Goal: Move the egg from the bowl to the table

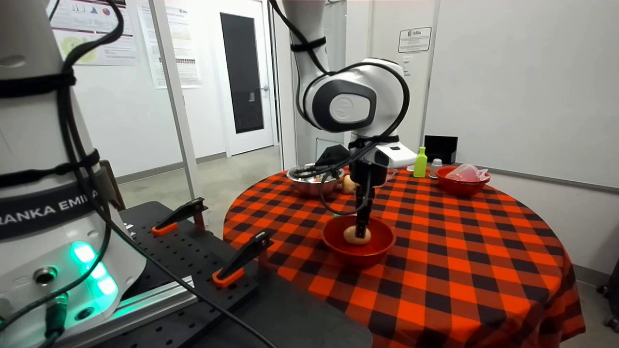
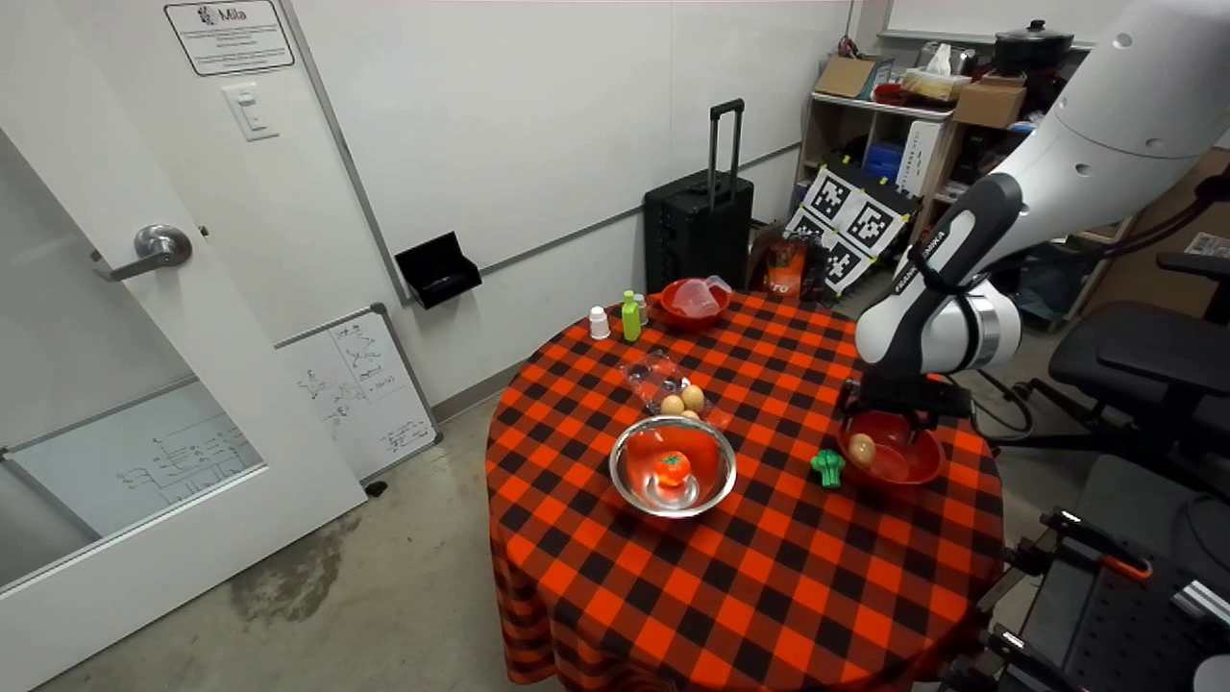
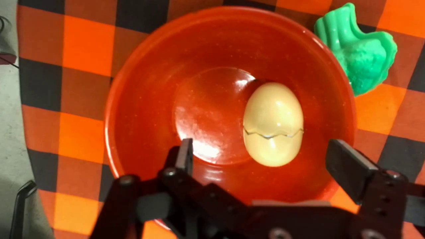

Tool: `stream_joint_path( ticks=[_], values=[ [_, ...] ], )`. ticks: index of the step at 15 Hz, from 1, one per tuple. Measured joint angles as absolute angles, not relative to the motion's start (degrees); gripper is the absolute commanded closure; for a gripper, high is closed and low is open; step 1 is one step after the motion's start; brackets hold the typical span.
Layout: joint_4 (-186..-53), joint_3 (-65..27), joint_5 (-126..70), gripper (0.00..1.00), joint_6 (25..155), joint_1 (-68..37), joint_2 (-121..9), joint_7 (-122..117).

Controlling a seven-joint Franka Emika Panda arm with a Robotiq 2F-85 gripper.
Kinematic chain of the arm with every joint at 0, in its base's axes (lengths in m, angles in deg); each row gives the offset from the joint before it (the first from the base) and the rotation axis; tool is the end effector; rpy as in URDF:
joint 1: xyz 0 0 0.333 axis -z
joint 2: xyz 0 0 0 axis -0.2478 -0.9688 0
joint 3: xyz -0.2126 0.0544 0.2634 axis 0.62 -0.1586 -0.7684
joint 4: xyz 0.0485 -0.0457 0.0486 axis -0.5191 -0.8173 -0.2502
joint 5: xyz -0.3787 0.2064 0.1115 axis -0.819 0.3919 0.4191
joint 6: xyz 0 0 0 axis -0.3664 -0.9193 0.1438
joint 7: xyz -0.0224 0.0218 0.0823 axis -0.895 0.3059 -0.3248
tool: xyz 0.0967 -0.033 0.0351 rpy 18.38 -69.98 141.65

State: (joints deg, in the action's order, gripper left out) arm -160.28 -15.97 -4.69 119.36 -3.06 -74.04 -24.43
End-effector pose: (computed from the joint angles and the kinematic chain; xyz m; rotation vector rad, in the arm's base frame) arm 0.4791 -0.1878 0.0490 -2.6549 1.6470 0.0878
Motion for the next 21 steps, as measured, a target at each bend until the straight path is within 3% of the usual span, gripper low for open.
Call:
stream_joint_path(
  ticks=[16, 21],
  values=[
    [-158.5, -16.0, -4.7, 0.0, 119.4, -3.5, -77.8, -24.4],
    [-157.8, -16.2, -4.7, 0.16, 119.4, -3.5, -78.7, -24.4]
  ],
)
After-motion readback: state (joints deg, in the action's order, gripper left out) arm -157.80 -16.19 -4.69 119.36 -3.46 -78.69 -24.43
